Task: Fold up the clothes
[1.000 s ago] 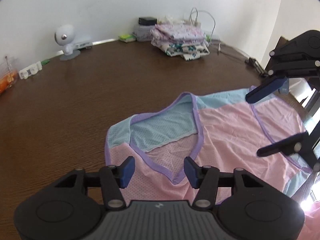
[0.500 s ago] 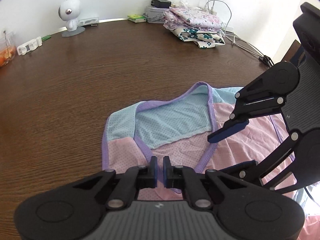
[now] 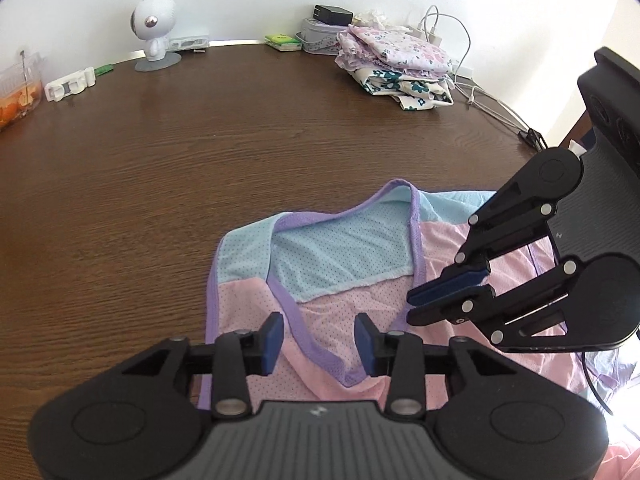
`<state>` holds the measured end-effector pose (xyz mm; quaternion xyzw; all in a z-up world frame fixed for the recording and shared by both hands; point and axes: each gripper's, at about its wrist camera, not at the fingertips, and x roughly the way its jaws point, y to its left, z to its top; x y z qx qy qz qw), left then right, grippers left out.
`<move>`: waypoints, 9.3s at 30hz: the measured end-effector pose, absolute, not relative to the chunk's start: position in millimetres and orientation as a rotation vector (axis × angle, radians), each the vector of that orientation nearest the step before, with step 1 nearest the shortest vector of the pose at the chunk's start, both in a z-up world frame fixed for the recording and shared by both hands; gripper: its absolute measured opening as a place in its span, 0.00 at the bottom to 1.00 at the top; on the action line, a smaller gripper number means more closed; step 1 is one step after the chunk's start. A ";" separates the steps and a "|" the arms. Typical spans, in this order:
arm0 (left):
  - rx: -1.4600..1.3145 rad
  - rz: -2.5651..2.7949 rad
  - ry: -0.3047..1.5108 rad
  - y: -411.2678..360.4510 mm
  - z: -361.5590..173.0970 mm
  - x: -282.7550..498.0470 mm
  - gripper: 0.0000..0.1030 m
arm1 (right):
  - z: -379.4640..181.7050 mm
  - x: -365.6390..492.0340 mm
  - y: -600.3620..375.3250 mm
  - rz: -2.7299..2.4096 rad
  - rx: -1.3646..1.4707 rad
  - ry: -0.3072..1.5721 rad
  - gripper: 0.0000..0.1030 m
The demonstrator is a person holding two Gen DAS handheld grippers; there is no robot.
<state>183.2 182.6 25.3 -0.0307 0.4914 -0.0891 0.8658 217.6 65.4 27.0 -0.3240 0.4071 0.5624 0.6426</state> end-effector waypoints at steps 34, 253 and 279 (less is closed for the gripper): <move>-0.194 -0.035 0.910 183.9 27.2 208.5 0.46 | 29.5 226.7 56.0 1.214 -0.689 0.838 0.03; 0.971 -0.772 0.825 19.8 4.6 199.9 0.20 | 16.5 226.0 -149.2 1.156 -0.874 0.835 0.08; 0.613 -0.387 0.741 155.5 25.2 69.7 0.55 | 41.7 216.1 -123.7 1.076 -0.465 0.722 0.60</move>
